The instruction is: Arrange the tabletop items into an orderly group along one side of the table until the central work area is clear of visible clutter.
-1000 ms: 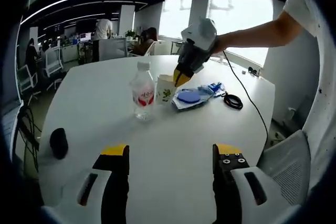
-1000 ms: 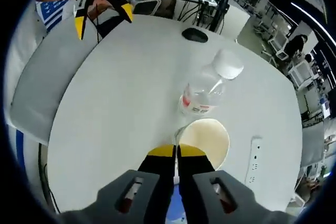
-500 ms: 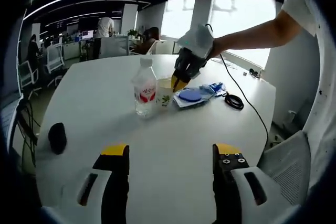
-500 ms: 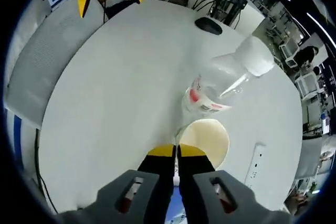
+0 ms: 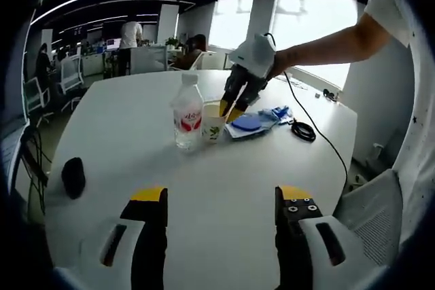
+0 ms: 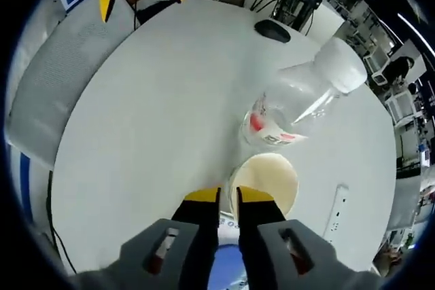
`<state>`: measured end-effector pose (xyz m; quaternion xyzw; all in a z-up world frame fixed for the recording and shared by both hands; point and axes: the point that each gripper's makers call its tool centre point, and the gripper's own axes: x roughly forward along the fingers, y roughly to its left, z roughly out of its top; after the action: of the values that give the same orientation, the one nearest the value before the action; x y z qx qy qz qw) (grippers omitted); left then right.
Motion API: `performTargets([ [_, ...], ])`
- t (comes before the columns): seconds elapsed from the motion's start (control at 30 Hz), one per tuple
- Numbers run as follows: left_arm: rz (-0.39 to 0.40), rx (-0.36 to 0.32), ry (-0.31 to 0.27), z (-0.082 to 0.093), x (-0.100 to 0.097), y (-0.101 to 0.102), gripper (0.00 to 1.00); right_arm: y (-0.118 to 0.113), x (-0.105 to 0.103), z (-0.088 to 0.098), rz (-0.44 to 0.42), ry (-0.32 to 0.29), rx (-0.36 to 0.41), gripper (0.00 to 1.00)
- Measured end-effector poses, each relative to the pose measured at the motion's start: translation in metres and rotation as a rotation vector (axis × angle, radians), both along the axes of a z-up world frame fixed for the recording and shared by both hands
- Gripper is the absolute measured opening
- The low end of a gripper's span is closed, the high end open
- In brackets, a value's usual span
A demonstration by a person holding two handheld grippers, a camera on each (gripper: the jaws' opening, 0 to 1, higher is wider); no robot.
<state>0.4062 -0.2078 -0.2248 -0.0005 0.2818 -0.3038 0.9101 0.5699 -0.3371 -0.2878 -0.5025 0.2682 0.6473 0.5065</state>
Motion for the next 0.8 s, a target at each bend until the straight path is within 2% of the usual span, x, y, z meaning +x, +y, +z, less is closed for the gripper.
performTargets([
  [0.2,-0.002,0.001,-0.003,0.001,0.002,-0.001,0.65,0.001,0.0,0.004,0.001,0.0,0.022,0.12],
  [0.57,-0.02,0.01,-0.008,0.004,0.005,-0.007,0.66,-0.002,-0.001,0.016,-0.043,0.011,0.07,0.16],
  [0.8,-0.036,0.018,-0.017,0.01,0.007,-0.011,0.67,-0.003,-0.001,0.028,-0.087,0.013,0.121,0.23],
])
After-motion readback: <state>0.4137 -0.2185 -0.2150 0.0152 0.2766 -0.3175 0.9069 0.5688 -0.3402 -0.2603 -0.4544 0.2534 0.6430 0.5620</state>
